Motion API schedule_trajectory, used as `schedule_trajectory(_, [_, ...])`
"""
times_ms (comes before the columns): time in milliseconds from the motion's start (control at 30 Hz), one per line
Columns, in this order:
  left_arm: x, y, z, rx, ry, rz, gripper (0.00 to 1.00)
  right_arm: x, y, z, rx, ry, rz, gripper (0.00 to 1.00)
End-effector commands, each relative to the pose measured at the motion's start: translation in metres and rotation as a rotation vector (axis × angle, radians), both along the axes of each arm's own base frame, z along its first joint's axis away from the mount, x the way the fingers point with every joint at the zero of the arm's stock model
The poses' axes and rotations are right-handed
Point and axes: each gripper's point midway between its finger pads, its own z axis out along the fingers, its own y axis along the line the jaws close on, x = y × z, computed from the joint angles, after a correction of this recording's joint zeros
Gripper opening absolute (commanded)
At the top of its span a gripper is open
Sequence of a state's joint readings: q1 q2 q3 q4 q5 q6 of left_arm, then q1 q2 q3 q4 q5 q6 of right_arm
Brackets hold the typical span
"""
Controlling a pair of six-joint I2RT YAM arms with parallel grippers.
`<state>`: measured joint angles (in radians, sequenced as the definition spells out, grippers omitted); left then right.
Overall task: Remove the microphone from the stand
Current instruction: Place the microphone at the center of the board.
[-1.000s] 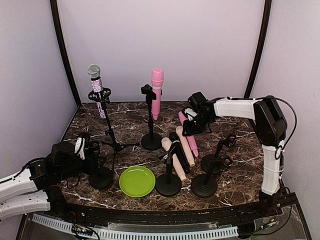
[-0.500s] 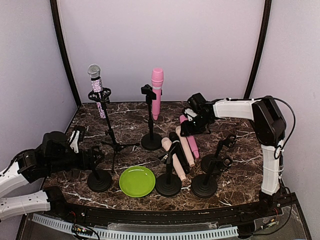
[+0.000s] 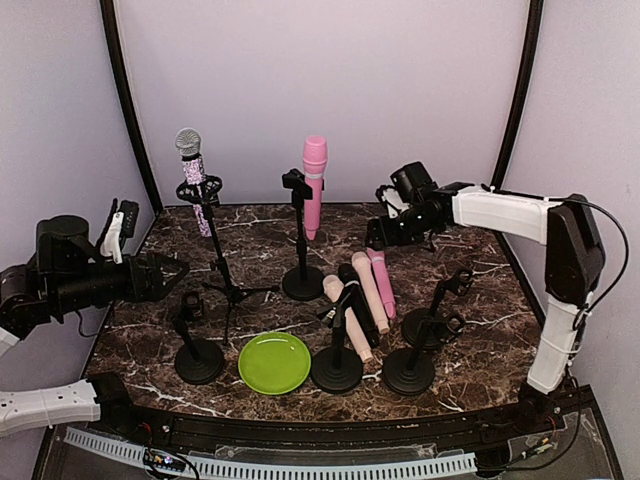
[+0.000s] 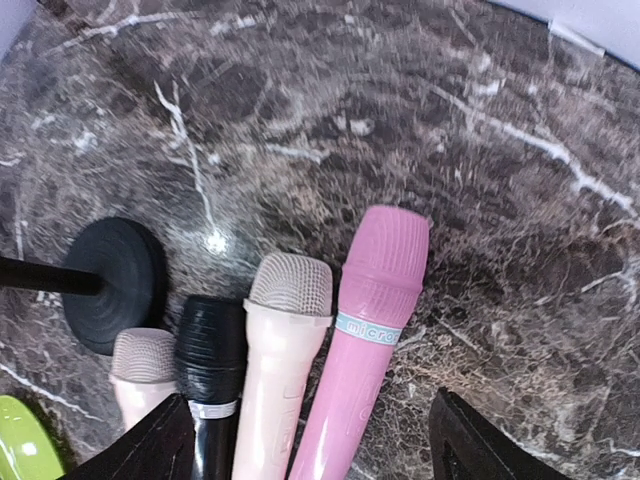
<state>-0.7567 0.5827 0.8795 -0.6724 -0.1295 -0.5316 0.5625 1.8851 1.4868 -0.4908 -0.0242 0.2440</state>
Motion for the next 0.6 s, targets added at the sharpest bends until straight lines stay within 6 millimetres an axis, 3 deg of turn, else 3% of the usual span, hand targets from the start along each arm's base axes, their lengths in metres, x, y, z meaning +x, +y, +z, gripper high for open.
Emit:
schedule_trajectory(0, [0.021, -0.023, 0.012, 0.166, -0.048, -0.096, 0.99, 0.002, 0.003, 0.074, 0.121, -0.171, 0.011, 0.82])
schedule_trajectory(267, [0.067, -0.086, 0.037, 0.249, -0.173, -0.345, 0.99, -0.039, 0.026, 0.158, 0.382, -0.366, 0.17, 0.84])
schedule_trajectory(367, [0.092, -0.097, 0.04, 0.226, -0.235, -0.385, 0.99, -0.058, 0.037, 0.186, 0.453, -0.43, 0.236, 0.85])
schedule_trajectory(567, [0.125, -0.096, 0.036, 0.136, -0.255, -0.418, 0.98, -0.101, 0.062, 0.235, 0.52, -0.57, 0.354, 0.88])
